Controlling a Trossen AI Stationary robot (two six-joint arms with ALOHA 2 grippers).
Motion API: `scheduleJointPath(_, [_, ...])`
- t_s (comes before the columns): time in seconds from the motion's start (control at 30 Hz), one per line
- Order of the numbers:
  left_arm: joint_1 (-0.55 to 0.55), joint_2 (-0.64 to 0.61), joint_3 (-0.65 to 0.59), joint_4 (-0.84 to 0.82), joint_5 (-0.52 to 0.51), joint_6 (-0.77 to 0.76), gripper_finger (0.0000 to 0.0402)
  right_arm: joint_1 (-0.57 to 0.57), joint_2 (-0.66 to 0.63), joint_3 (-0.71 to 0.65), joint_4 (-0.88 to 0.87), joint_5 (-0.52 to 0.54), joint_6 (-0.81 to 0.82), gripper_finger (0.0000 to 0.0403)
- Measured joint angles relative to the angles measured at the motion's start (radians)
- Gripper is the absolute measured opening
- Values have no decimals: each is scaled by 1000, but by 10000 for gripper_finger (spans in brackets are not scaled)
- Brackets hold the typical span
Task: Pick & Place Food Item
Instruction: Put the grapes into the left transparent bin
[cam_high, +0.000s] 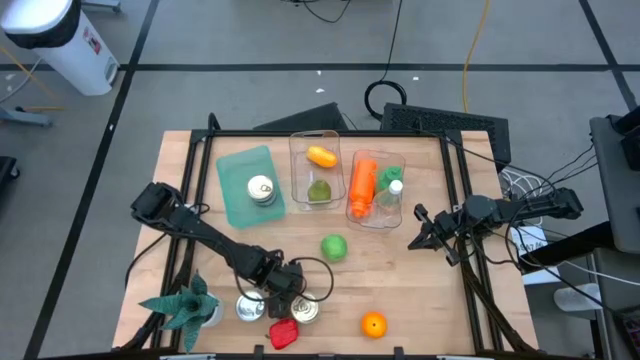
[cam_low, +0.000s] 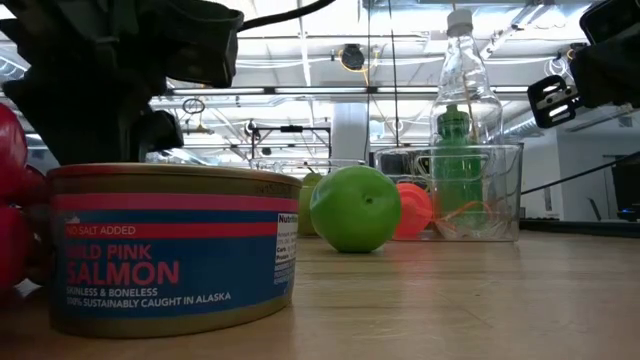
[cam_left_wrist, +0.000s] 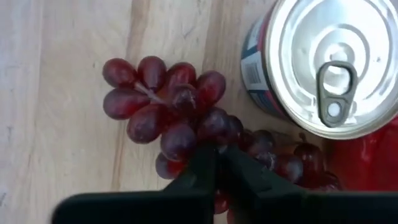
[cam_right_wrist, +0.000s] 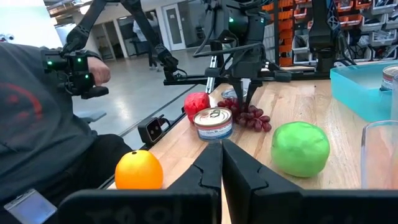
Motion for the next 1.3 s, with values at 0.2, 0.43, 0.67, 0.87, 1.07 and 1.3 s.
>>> scheduleJointPath(0.2, [2, -37, -1, -18, -4, -7, 8, 0, 0, 0, 1, 0, 0, 1])
scheduleJointPath(0.43, [3, -212, -1, -91, -79, -34, 3, 0, 0, -1, 1, 0, 0, 1])
scheduleJointPath(0.67, [55, -432, -1, -106, -168, 0, 3, 0, 0, -1, 1, 0, 0, 1])
scheduleJointPath(0.87, [200, -530, 88, -141, -229, 166, 2, 0, 0, -1, 1, 0, 0, 1])
scheduleJointPath(1.07, [398, -526, 265, -177, -247, 333, 2, 0, 0, -1, 2, 0, 0, 1])
scheduleJointPath(1.3, [648, -523, 311, -201, -193, 398, 1, 0, 0, -1, 2, 0, 0, 1])
